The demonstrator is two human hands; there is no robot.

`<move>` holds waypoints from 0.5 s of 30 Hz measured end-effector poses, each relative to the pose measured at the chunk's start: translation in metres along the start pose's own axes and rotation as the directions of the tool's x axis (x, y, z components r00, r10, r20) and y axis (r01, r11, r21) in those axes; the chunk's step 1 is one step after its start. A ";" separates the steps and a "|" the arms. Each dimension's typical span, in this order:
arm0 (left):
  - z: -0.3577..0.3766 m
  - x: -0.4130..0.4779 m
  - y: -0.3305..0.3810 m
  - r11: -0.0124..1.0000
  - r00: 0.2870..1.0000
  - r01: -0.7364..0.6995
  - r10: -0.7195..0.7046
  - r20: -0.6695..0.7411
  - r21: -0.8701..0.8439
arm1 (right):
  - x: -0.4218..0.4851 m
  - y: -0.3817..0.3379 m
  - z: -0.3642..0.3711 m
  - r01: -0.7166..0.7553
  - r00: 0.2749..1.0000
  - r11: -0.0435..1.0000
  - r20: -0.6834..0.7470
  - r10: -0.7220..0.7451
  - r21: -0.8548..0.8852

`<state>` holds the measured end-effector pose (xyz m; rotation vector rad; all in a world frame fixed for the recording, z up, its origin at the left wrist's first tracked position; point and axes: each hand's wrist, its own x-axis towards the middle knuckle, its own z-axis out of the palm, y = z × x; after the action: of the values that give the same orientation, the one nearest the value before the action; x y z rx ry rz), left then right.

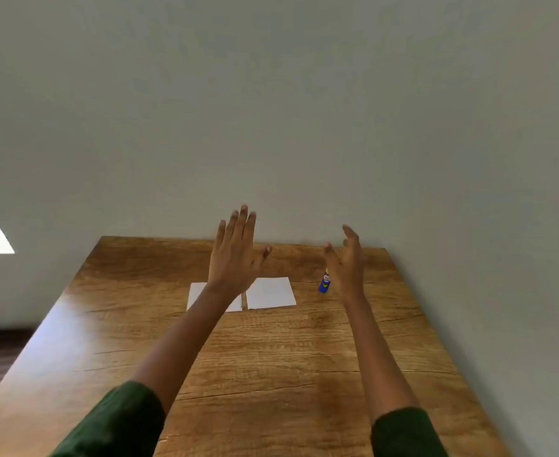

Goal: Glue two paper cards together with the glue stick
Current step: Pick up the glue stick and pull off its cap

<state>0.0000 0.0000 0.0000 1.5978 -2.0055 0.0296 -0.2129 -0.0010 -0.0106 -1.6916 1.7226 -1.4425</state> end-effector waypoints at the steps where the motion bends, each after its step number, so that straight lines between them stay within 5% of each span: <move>1: 0.002 -0.009 0.000 0.999 1.000 0.021 -0.021 0.018 -0.035 | -0.007 0.007 -0.001 -0.089 0.996 0.994 -0.006 0.090 0.069; 6: 0.020 -0.040 -0.009 0.977 0.992 0.115 -0.105 0.065 -0.182 | -0.032 0.046 0.000 -0.330 0.942 0.941 0.078 0.325 0.067; 15: 0.039 -0.059 -0.020 0.923 0.962 0.257 -0.215 0.170 -0.286 | -0.034 0.063 0.017 -0.341 0.933 0.940 0.115 0.341 -0.014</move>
<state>0.0094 0.0326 -0.0655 1.6591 -1.7924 -0.4724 -0.2258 0.0081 -0.0824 -1.3567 1.8343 -1.1672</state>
